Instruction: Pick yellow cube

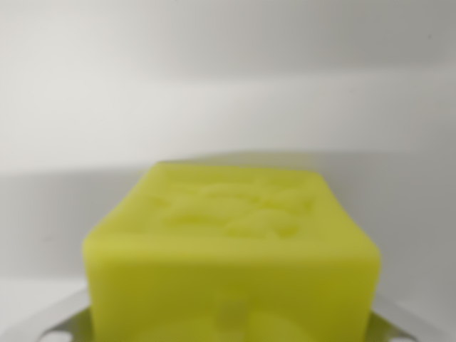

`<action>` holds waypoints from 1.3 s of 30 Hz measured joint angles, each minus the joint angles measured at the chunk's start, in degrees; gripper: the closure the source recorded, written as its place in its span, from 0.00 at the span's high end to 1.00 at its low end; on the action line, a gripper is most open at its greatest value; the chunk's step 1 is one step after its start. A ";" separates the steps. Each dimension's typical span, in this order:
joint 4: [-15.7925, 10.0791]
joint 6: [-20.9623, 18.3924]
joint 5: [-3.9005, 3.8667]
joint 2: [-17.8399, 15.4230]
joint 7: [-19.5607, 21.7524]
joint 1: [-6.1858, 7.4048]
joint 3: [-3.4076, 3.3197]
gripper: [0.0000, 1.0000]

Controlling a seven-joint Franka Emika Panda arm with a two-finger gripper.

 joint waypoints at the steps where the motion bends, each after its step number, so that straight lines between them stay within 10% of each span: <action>1: -0.06 -0.13 0.00 -0.20 0.00 -0.01 0.01 0.00; 39: -3.04 -13.77 2.05 -16.85 -1.61 0.44 0.00 0.00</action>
